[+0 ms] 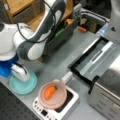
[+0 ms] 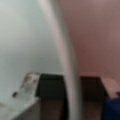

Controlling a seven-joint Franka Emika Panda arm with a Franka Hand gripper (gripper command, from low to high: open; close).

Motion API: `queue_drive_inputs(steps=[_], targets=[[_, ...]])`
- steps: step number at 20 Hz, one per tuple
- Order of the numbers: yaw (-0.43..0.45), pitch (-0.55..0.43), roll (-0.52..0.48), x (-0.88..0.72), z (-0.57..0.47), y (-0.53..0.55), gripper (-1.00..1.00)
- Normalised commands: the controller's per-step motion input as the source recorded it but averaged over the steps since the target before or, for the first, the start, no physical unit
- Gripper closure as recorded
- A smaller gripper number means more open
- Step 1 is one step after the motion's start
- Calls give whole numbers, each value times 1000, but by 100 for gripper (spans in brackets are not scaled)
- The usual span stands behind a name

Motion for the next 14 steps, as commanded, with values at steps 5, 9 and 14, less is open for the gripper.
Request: queue_drive_inputs(steps=[5, 9, 14], targets=[[-1, 119, 7, 119, 205, 60, 100], [-25, 145, 5, 154, 212, 101, 100], [-57, 148, 5, 164, 245, 101, 100]])
